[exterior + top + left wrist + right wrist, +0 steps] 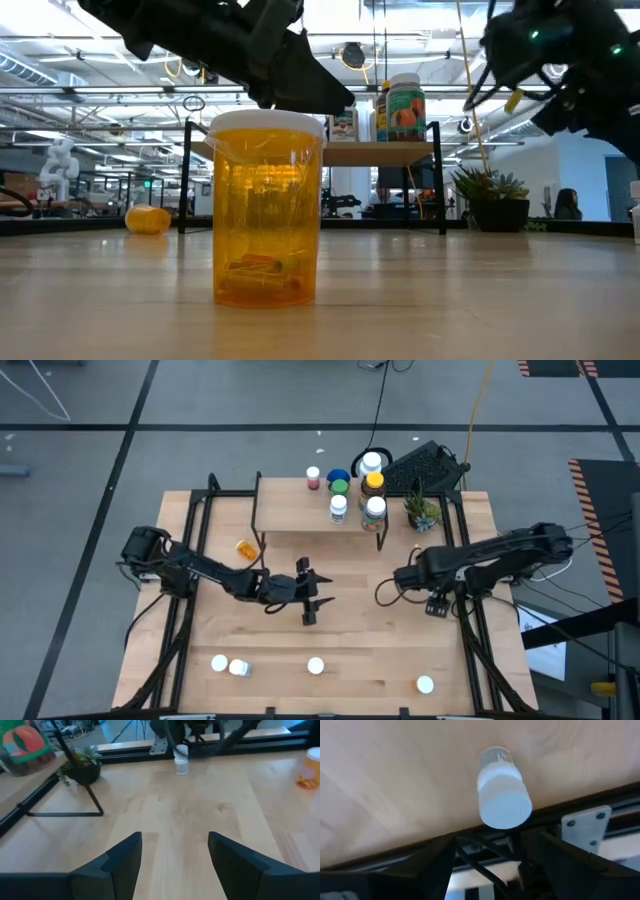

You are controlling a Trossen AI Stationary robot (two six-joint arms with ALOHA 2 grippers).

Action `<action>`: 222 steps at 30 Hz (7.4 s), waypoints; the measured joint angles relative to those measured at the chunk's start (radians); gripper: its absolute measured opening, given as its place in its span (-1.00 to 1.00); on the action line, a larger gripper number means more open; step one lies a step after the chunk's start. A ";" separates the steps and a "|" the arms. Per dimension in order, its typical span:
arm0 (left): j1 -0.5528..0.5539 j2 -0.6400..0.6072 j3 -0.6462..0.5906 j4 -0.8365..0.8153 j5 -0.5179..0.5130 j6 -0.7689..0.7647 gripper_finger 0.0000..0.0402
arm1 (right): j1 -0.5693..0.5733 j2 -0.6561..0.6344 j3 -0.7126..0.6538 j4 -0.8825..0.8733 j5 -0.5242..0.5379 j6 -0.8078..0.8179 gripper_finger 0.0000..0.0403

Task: Pick and place medicine bottles onto shelf by color
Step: Put the white black pill bottle on the shelf

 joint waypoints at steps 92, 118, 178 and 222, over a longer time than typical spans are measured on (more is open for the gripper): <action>-0.172 0.206 0.219 0.110 -0.399 0.433 -0.17 | 0.040 -0.053 0.162 1.124 -0.075 0.598 -0.30; -0.017 0.171 0.217 0.219 0.527 -0.173 -0.26 | 0.247 -0.155 0.162 1.311 -0.029 -0.577 0.34; 0.038 0.160 0.214 0.221 0.732 -0.310 0.09 | 0.279 -0.118 -0.099 1.819 0.191 -0.516 -0.29; 0.034 0.098 0.216 -0.100 0.231 -0.160 -0.22 | 0.155 -0.062 -0.100 1.615 0.304 -0.156 -0.20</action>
